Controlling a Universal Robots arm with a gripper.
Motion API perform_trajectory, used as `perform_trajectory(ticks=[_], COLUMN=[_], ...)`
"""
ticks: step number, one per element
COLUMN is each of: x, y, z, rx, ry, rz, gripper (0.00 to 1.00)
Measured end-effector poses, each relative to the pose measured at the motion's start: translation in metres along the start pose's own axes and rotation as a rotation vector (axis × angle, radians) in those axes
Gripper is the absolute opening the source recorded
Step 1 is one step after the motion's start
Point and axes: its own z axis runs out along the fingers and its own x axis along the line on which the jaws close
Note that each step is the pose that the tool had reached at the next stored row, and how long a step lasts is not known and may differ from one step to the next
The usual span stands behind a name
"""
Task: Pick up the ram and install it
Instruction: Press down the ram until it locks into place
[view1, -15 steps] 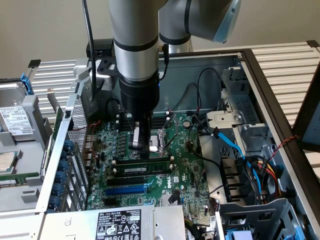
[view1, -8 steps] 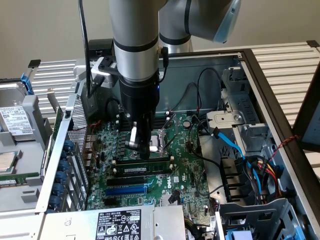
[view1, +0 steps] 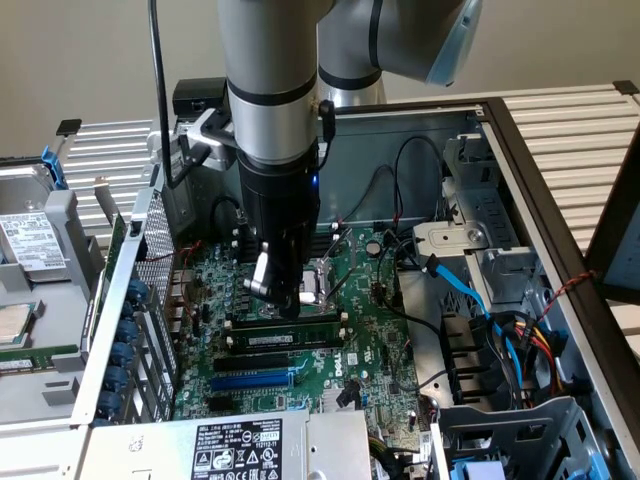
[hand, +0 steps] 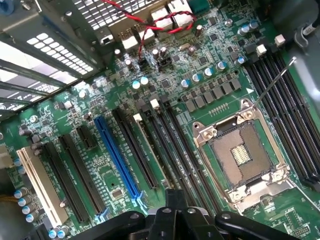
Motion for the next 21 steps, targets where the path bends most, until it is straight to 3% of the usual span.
perform_trajectory(ticks=[21], x=[0.0000], y=[0.0000], z=[0.0024], rx=[-0.0014], ry=[0.0005], rz=[0.358], gripper=[0.11])
